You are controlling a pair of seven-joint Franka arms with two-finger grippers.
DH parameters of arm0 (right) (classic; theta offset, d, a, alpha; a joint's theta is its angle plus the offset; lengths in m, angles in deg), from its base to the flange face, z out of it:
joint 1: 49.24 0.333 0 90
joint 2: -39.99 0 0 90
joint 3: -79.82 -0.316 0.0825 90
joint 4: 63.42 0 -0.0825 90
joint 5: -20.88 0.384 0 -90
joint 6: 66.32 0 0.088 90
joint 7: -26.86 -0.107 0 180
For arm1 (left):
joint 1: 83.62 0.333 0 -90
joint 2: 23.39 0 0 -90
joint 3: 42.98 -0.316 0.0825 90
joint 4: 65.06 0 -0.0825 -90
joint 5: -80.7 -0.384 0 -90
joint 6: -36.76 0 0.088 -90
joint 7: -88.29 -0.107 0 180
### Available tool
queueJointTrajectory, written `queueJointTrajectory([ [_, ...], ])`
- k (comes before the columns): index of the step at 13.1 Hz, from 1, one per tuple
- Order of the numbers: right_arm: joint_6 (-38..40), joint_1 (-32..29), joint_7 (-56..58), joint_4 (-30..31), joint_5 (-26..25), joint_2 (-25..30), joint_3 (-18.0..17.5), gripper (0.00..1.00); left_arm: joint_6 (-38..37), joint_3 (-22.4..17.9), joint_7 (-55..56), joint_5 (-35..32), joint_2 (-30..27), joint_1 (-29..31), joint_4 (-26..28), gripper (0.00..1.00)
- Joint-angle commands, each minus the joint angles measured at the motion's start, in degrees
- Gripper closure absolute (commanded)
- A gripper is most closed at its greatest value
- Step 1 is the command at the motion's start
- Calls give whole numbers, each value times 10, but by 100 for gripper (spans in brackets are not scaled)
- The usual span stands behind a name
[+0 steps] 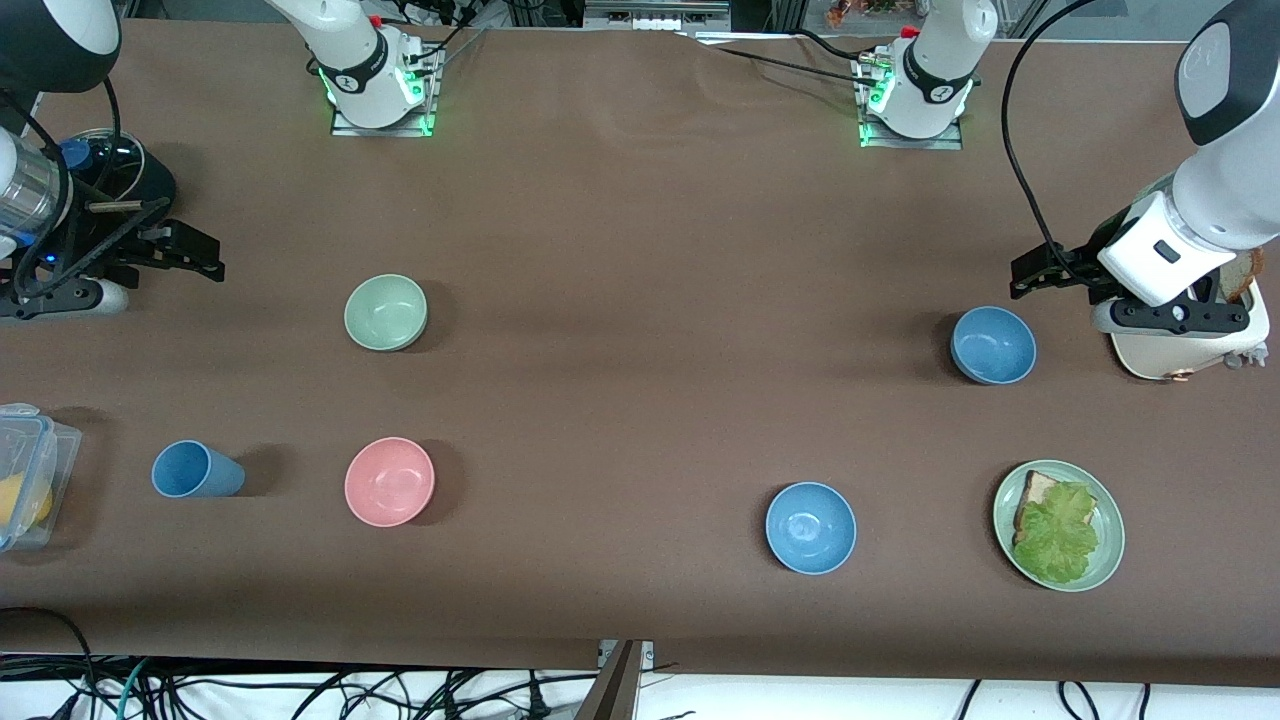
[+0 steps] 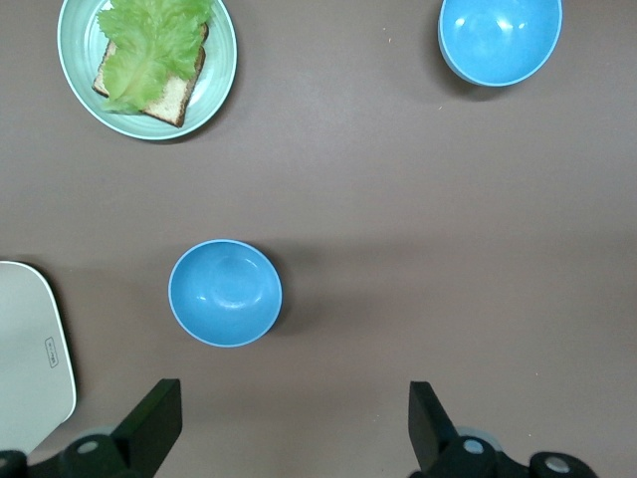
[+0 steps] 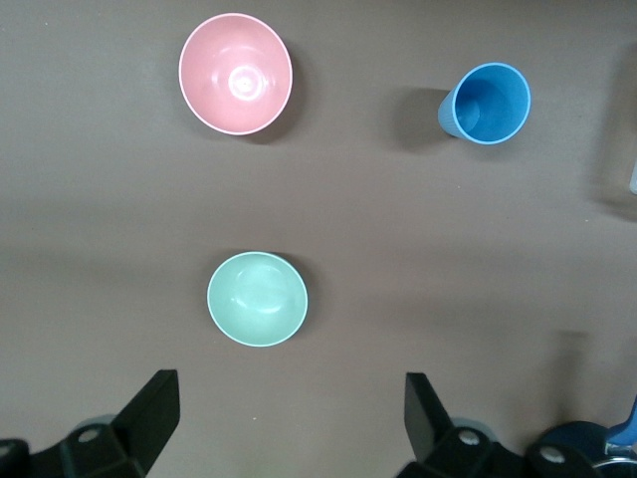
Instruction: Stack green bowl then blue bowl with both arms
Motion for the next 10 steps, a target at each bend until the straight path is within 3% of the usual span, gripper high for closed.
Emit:
queueJointTrajectory([
  [1, -10, -8, 3, 22, -6, 20, -8, 0, -12, 2, 2, -11, 7, 2, -14, 0],
  [10, -20, -8, 0, 21, -5, 18, -8, 0, -12, 2, 2, -11, 8, 2, -14, 0],
])
